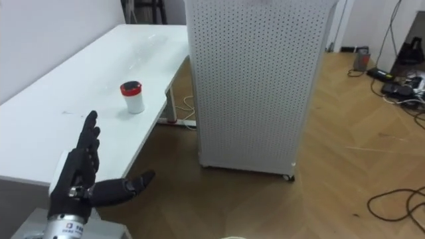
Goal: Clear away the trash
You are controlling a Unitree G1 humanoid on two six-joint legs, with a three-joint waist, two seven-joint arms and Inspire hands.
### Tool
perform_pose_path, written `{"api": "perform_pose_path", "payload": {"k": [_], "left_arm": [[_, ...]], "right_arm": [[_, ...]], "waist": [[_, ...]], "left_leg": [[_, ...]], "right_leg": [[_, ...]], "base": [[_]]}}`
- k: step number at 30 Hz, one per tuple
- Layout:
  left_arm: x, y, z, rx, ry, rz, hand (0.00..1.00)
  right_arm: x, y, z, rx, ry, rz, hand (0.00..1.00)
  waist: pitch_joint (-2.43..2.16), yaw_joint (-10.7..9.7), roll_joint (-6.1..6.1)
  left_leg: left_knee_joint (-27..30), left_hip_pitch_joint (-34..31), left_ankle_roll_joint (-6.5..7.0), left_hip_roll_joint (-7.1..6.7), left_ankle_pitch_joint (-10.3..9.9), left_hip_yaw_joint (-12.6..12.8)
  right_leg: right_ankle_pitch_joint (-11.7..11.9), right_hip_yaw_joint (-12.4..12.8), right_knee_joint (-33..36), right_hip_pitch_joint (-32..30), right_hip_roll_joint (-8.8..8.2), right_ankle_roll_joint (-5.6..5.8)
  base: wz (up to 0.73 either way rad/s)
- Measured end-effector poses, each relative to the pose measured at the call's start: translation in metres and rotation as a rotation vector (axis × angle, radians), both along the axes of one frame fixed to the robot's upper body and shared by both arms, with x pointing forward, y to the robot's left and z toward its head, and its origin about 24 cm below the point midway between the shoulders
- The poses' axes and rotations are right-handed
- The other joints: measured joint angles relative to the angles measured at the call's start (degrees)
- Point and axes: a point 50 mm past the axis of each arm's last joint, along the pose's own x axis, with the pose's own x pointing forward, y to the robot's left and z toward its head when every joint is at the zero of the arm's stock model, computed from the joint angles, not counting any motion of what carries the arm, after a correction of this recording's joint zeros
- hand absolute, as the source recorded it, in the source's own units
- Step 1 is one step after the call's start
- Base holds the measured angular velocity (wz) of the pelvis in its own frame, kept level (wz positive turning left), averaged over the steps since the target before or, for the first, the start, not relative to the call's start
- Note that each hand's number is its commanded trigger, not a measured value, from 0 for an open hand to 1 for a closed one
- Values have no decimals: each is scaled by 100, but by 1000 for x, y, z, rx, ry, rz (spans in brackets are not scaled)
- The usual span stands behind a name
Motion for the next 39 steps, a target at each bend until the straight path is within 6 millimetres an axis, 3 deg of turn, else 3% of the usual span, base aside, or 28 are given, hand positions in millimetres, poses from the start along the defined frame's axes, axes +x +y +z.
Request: {"api": "perform_pose_path", "payload": {"k": [1, 3, 4, 7, 8, 9, 11, 12, 13, 15, 16, 17, 18, 19, 22, 23, 24, 25, 26, 28, 33, 39], "left_arm": [[-1, 0, -1, 2, 3, 0, 0], [0, -2, 0, 5, 1, -15, 0], [-1, -1, 0, 5, 4, -16, 0], [1, -1, 2, 6, -2, -34, 0], [3, -1, 3, 5, -8, -38, 0], [6, -2, 6, 6, -19, -47, 0], [9, -5, 8, 2, -30, -59, 0], [10, -6, 10, 3, -36, -65, 0], [11, -7, 10, 2, -37, -66, 0], [10, -9, 10, 19, -35, -72, 0], [10, -9, 10, 19, -36, -70, 0], [10, -8, 10, 19, -37, -57, 0], [10, -7, 10, 21, -39, -45, 0], [11, -6, 11, 22, -43, -35, 0], [11, -6, 11, 22, -48, -33, 0], [11, -6, 11, 23, -48, -28, 0], [11, -6, 11, 21, -47, -21, 0], [10, -7, 9, 22, -41, -17, 0], [10, -6, 10, 31, -44, -13, 0], [10, -3, 10, 42, -48, 4, 0], [9, -3, 10, 71, -52, 12, 0], [6, -2, 15, 117, -73, -1, 0]], "right_arm": [[-1, 1, 0, 2, 6, 0, 100], [0, -2, 0, -2, 3, -5, 100], [1, -1, 1, -2, 0, -5, 100], [4, -1, 2, -6, -11, -6, 100], [7, 1, 2, -5, -18, 2, 100], [12, 4, 4, -3, -38, 23, 100], [19, 8, 8, 11, -71, 33, 100], [23, 9, 10, 22, -89, 32, 100], [24, 9, 10, 24, -94, 32, 100], [25, 8, 11, 21, -98, 28, 100], [26, 8, 11, 18, -99, 27, 100], [27, 7, 12, 17, -103, 24, 100], [27, 8, 11, 23, -102, 26, 100], [25, 10, 10, 27, -96, 33, 100], [22, 10, 9, 29, -87, 35, 100], [21, 9, 9, 27, -85, 34, 100], [20, 9, 9, 17, -82, 35, 100], [17, 8, 8, 4, -74, 40, 100], [18, 7, 8, 1, -74, 41, 100], [18, 8, 8, 2, -75, 58, 100], [18, 7, 9, 26, -76, 86, 100], [17, 7, 9, 40, -73, 93, 100]], "waist": [[-66, -2, 19], [-76, 14, -134], [-63, 25, -158], [-43, 35, -172], [-31, 39, -190], [-18, 44, -176], [-18, 14, -173], [-14, -13, -193], [-11, -17, -198], [14, 29, -92], [10, 44, -41], [20, 120, 28], [9, 145, 63], [3, 130, 87], [0, 69, 101], [1, -26, 101], [5, -59, 113], [-50, -84, 171], [-62, -51, 193], [-43, -16, 163], [2, 0, 40], [-3, 89, 8]], "left_leg": [[-35, 11, 21, -44, 148, 6], [120, 84, 367, -256, 408, 58], [242, 79, 388, -275, 312, 100], [1148, 32, 559, -316, -339, 315], [1294, 27, 605, -331, -409, 360], [1464, 7, 652, -321, -545, 483], [1449, 165, 704, -366, -854, 561], [1377, 296, 743, -462, -1049, 589], [1332, 373, 748, -516, -1154, 587], [1216, 626, 826, -633, -1271, 478], [1154, 678, 839, -640, -1287, 431], [985, 815, 845, -643, -1288, 421], [843, 939, 840, -640, -1283, 397], [729, 1061, 834, -638, -1281, 298], [527, 1239, 779, -601, -1250, 107], [496, 1279, 732, -590, -1251, -51], [524, 1294, 649, -546, -1294, -166], [507, 1296, 578, -425, -1298, -255], [457, 1314, 534, -373, -1293, -296], [215, 1487, 417, -207, -1227, -344], [-113, 1753, 329, -116, -1174, -391], [-296, 1902, 322, -110, -1170, -451]], "right_leg": [[-47, -5, -33, 44, -33, 40], [-155, -23, -191, 214, -214, 213], [-153, -56, -246, 288, -264, 248], [-105, -99, -319, 709, -466, 431], [-117, -105, -218, 732, -512, 463], [-113, -154, 171, 673, -584, 484], [22, -336, 1171, 311, -763, 738], [212, -512, 1863, 62, -971, 945], [356, -580, 2167, -45, -1064, 974], [1143, -771, 2882, -352, -1277, 949], [1237, -781, 2989, -434, -1282, 943], [1154, -740, 3202, -687, -1302, 966], [926, -746, 3315, -987, -1353, 933], [686, -757, 3162, -1222, -1361, 883], [460, -749, 2120, -1581, -1377, 877], [481, -742, 1244, -1604, -1353, 895], [893, -684, 585, -1589, -1235, 932], [999, -700, 272, -1442, -1062, 880], [1059, -728, 137, -1379, -967, 843], [1198, -862, -281, -1090, -808, 741], [1211, -901, -582, -815, -645, 719], [1228, -974, -820, -632, -614, 709]], "base": [[8], [2], [-10], [-15], [-19], [-11], [9], [26], [36], [25], [6], [0], [7], [17], [36], [59], [68], [38], [17], [6], [3], [2]]}}
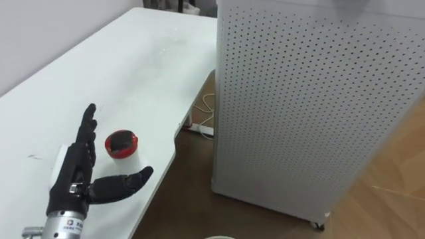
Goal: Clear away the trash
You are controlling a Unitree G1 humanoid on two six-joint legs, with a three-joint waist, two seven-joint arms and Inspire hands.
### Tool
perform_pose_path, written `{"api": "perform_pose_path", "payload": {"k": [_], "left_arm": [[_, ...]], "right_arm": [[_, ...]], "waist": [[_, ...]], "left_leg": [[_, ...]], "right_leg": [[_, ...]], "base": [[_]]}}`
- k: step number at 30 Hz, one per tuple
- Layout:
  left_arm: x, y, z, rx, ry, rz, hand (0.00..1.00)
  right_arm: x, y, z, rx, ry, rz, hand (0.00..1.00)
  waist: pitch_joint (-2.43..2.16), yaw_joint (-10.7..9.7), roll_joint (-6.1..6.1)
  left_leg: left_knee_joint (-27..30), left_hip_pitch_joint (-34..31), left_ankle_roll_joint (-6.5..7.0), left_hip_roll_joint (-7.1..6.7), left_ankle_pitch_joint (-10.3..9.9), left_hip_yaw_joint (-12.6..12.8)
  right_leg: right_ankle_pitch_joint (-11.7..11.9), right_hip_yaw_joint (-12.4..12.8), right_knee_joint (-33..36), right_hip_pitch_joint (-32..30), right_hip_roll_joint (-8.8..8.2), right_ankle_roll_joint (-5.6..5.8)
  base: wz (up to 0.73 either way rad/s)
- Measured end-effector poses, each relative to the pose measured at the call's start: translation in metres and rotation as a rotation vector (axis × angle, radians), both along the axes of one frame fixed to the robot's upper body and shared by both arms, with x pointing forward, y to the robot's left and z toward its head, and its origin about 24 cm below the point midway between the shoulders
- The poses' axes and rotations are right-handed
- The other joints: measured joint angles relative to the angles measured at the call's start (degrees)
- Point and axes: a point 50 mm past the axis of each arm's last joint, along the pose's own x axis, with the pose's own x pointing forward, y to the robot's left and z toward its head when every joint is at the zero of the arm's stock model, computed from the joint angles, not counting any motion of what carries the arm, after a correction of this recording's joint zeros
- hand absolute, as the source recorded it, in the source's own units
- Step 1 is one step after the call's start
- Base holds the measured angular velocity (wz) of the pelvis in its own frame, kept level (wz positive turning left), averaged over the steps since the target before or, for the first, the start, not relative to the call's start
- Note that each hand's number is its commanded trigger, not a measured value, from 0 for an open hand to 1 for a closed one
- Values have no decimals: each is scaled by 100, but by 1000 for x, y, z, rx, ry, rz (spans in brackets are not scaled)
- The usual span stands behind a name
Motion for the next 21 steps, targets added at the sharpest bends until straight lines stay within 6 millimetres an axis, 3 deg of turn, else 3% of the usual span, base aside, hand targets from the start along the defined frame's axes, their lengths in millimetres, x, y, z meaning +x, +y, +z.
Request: {"api": "perform_pose_path", "payload": {"k": [6, 8, 15, 21], "left_arm": [[-5, 1, 7, 24, -25, -23, 0], [-7, 2, 4, 23, -14, -20, 0], [-16, 6, -4, 25, 23, 4, 0], [-24, 9, -11, 23, 52, 32, 0]], "right_arm": [[-1, 5, -1, 20, 3, 8, 100], [-1, 9, -2, 35, 4, 9, 100], [-3, 9, -3, 35, 10, 14, 100], [-3, 8, -2, 33, 8, 14, 100]], "waist": [[-21, 138, -90], [-49, 152, -139], [-26, 126, -195], [-6, 74, -155]], "left_leg": [[-98, 94, -9, -1, 10, -104], [-117, 117, -13, 7, 12, -123], [-185, 255, -16, 0, 16, -210], [-206, 288, -16, 2, 16, -215]], "right_leg": [[22, -112, -182, 179, 12, 15], [33, -122, -246, 226, 28, 15], [93, -244, -502, 503, 50, 44], [102, -243, -543, 544, 59, 48]], "base": [[9], [4], [8], [1]]}}
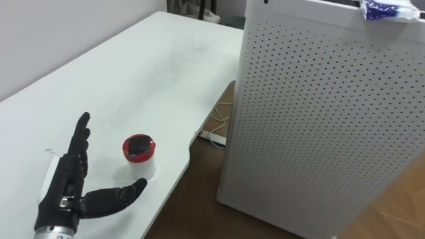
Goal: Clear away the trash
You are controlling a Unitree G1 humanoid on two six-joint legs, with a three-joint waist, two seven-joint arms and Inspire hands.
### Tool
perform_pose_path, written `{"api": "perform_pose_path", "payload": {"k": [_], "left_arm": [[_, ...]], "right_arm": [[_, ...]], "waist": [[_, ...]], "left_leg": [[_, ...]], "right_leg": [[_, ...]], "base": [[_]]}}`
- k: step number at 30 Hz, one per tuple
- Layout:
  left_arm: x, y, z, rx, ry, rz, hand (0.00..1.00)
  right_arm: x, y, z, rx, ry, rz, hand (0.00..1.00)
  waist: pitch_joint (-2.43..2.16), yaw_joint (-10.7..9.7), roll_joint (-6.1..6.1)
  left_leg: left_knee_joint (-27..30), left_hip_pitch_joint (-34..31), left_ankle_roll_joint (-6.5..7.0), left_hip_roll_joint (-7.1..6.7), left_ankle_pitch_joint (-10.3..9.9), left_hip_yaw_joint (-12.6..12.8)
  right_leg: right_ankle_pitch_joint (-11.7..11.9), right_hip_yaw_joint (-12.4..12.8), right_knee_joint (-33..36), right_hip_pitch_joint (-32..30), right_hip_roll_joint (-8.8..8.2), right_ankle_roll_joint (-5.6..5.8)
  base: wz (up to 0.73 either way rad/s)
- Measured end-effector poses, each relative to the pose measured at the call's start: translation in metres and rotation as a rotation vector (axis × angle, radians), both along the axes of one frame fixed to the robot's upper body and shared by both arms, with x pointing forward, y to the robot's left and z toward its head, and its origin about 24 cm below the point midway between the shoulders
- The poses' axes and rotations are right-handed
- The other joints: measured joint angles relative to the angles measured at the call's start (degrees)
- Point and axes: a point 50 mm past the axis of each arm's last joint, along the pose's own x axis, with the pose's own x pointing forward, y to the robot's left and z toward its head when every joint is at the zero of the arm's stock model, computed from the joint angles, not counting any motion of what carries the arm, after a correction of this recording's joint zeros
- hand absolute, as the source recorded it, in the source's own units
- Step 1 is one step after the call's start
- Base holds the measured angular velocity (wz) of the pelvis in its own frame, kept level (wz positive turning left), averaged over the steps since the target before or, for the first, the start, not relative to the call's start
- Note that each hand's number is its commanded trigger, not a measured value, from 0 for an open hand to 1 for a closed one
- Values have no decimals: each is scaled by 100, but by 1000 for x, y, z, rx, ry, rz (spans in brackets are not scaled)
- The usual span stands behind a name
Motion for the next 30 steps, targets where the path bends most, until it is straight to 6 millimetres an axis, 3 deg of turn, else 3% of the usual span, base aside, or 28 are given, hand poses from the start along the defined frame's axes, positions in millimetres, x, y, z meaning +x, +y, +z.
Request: {"api": "perform_pose_path", "payload": {"k": [6, 15, 25, 30], "left_arm": [[-7, 5, -17, 5, 74, 35, 0], [-13, 10, -40, -12, 178, 65, 0], [-6, 8, -41, -85, 180, 80, 0], [0, 7, -38, -157, 163, 109, 0]], "right_arm": [[-7, -1, -2, -7, 17, 7, 100], [-9, 1, -3, -29, 25, 71, 100], [-3, 5, 0, -24, -1, 87, 100], [1, 6, 2, -16, -19, 95, 100]], "waist": [[-10, -24, 74], [-5, -42, 64], [9, -76, 43], [11, -188, 91]], "left_leg": [[-56, 49, 1, 4, 1, 11], [-62, 118, 1, 6, 1, 26], [-51, 99, 1, 5, 1, 33], [-51, 113, 1, 6, 1, 36]], "right_leg": [[0, 21, -7, 9, 5, 0], [0, 3, -12, 81, 4, 0], [1, -13, 3, 78, 6, 0], [1, 14, -8, 79, 7, 0]], "base": [[0], [0], [0], [0]]}}
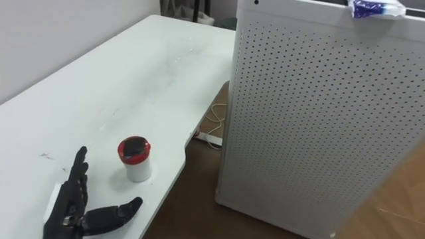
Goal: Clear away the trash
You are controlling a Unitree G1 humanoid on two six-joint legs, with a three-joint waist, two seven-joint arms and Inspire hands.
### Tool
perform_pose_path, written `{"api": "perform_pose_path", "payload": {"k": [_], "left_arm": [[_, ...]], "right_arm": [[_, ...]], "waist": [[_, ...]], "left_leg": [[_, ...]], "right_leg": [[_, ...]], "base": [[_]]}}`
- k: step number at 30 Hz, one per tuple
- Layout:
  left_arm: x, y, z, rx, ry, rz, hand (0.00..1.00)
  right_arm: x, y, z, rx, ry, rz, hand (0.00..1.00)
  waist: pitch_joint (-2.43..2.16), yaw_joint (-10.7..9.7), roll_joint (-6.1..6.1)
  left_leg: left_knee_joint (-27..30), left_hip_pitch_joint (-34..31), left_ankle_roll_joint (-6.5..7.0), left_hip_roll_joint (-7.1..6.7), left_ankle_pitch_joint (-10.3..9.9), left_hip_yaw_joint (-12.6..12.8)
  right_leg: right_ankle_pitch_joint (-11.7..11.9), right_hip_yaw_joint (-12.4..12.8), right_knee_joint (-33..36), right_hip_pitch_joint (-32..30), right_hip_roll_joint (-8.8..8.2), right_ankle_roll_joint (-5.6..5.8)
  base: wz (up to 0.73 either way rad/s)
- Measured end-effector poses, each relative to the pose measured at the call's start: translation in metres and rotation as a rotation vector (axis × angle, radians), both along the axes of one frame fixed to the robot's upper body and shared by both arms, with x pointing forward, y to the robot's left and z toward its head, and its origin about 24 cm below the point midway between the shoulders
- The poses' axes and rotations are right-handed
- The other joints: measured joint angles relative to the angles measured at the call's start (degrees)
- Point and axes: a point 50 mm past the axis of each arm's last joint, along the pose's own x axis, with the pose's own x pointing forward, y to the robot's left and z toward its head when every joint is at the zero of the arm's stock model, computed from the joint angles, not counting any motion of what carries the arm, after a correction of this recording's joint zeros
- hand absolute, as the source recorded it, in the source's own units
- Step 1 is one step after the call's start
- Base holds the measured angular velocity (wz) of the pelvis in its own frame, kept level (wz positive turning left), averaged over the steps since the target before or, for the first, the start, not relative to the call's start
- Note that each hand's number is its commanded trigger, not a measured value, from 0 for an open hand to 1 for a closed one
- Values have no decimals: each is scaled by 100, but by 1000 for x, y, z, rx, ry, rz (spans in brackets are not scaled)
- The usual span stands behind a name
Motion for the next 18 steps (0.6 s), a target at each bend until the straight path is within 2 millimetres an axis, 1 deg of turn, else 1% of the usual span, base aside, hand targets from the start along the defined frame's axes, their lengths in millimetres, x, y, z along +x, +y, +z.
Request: {"api": "perform_pose_path", "payload": {"k": [2, 4, 8, 9, 13, 15, 18], "left_arm": [[5, 0, 4, -6, -19, 6, 0], [8, 1, 6, -4, -32, 22, 0], [10, 4, 5, 1, -28, 54, 0], [12, 4, 4, 3, -26, 61, 0], [19, 6, 4, 9, -28, 78, 0], [21, 6, 6, 9, -36, 86, 0], [26, 5, 10, 8, -54, 82, 0]], "right_arm": [[-1, 0, 0, -1, 2, -1, 100], [-1, -1, 0, -4, 1, 3, 100], [-2, 0, -1, -15, 6, 31, 100], [-2, 0, -1, -17, 6, 35, 100], [-2, 1, -1, -27, 8, 55, 100], [-2, 1, -1, -31, 10, 63, 100], [-3, 2, -1, -31, 12, 64, 100]], "waist": [[7, -28, 13], [5, -85, 18], [11, -187, -1], [20, -209, -17], [28, -231, -74], [19, -251, -87], [18, -260, -88]], "left_leg": [[-7, 6, -1, 2, 0, 1], [-15, 23, -2, 7, 2, -2], [-105, 145, -8, 18, 6, 19], [-105, 162, -8, 21, 6, 20], [-106, 176, -9, 48, 6, 113], [-106, 171, -9, 51, 6, 120], [-110, 169, -10, 58, 6, 140]], "right_leg": [[0, 10, 1, 0, 1, 0], [-1, 27, 5, 5, 5, 0], [-1, 121, -2, 67, 28, 0], [-1, 124, -12, 90, 32, 0], [5, 153, -16, 95, 52, -9], [13, 155, -42, 99, 57, -19], [32, 190, -71, 102, 71, -23]], "base": [[0], [-3], [-7], [0], [-4], [0], [-3]]}}
